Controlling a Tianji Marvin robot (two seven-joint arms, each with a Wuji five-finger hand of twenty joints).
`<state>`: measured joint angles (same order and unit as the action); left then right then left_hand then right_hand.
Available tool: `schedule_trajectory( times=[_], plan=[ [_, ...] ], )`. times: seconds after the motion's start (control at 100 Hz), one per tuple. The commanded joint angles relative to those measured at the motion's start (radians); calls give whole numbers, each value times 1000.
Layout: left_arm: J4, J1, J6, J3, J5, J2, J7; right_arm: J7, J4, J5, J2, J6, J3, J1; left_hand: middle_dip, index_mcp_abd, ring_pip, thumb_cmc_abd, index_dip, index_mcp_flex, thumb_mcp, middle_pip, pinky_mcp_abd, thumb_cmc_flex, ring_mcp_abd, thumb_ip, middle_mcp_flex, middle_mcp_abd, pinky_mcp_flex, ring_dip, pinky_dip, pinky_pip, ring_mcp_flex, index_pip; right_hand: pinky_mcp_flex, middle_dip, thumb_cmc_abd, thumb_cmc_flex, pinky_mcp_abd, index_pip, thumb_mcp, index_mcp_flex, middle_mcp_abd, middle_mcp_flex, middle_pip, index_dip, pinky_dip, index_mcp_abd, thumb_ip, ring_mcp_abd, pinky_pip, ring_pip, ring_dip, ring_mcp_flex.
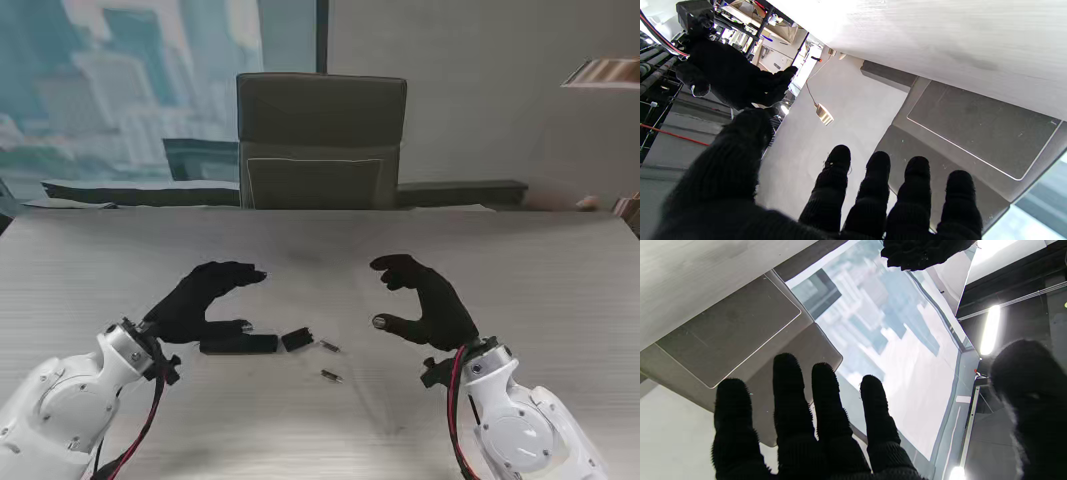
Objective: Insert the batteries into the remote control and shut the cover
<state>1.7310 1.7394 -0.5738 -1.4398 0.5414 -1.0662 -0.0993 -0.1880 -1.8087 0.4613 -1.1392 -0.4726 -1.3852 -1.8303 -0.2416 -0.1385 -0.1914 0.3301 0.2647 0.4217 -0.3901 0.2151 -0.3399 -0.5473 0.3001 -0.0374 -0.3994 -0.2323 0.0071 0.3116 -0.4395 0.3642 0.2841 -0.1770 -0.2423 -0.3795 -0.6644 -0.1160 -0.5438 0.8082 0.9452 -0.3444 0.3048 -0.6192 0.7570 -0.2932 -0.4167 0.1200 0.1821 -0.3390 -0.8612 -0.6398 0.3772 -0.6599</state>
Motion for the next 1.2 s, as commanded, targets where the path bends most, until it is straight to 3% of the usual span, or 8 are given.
schedule_trajectory(
  times=[0.0, 0.46, 0.69, 0.78, 0.89, 1.03, 1.19],
  plan=[
    [-8, -16, 3, 7, -14, 4, -34, 3, -18, 10, -4, -2, -3, -19, 3, -7, 4, 5, -12, -8, 14, -14, -6, 6, 15, 22, 9, -4, -14, 8, -5, 7, 3, 22, 0, -6, -5, -11, 7, 16, 8, 15, 16, 8, 18, 2, -13, 8, -16, -4, 9, -9, 9, -4],
    [-20, -32, 33, 20, -27, 3, -41, 9, -16, -3, -4, 41, 11, -15, 0, -8, -3, 5, -9, 11, 5, -5, -7, -1, 19, 23, -14, -2, -7, 11, -6, 7, 19, 15, -2, -7, -3, -24, 8, 17, 7, 7, 18, 4, 20, 3, -15, 11, -19, -5, 4, -12, 9, -6],
    [8, -26, 122, 30, 37, 10, -68, 47, 1, -21, 2, 72, 42, 16, -10, -16, -11, -2, 2, 37, -14, 16, -1, -3, 15, 25, -38, 5, -3, 16, -10, 16, 24, -8, -3, -7, 1, -32, 6, 17, 7, 2, 19, 1, 22, 3, -15, 12, -20, -6, 1, -16, 11, -10],
    [33, -12, 176, 22, 107, 19, -104, 67, 12, -25, 6, 80, 51, 36, -17, -18, -15, -3, 9, 41, -24, 26, 2, -4, 10, 26, -36, 9, -6, 18, -13, 23, 21, -20, -2, -6, 7, -35, 7, 17, 3, 0, 21, 3, 20, 3, -15, 14, -21, -7, 1, -11, 9, -5],
    [74, 13, 239, 3, 256, 32, -153, 82, 17, -37, 7, 107, 65, 46, -29, -21, -26, -1, 24, 33, -47, 45, 7, 3, 3, 24, -23, 17, -8, 25, -22, 52, 17, -46, -1, -7, 11, -41, 4, 17, -4, -10, 23, 0, 22, 3, -14, 18, -23, -10, 0, -15, 10, -10],
    [81, 17, 262, -10, 378, 48, -220, 106, 15, -45, 12, 128, 66, 46, -36, -13, -37, 2, 35, 25, -78, 68, 11, 19, -11, 22, -20, 30, -12, 29, -21, 86, 19, -75, -3, -5, 19, -48, 3, 13, -11, -19, 27, -4, 19, 5, -14, 21, -25, -15, -1, -14, 9, -14],
    [38, 2, 294, 3, 486, 53, -219, 114, 25, -61, 11, 130, 69, 63, -41, -15, -50, 43, 39, 18, -145, 95, 12, 30, -19, 12, -8, 39, -27, 32, -8, 117, 8, -120, -5, -4, 27, -59, 1, 6, -17, -25, 29, -10, 15, 7, -13, 22, -29, -16, -2, -13, 9, -15]
  ],
)
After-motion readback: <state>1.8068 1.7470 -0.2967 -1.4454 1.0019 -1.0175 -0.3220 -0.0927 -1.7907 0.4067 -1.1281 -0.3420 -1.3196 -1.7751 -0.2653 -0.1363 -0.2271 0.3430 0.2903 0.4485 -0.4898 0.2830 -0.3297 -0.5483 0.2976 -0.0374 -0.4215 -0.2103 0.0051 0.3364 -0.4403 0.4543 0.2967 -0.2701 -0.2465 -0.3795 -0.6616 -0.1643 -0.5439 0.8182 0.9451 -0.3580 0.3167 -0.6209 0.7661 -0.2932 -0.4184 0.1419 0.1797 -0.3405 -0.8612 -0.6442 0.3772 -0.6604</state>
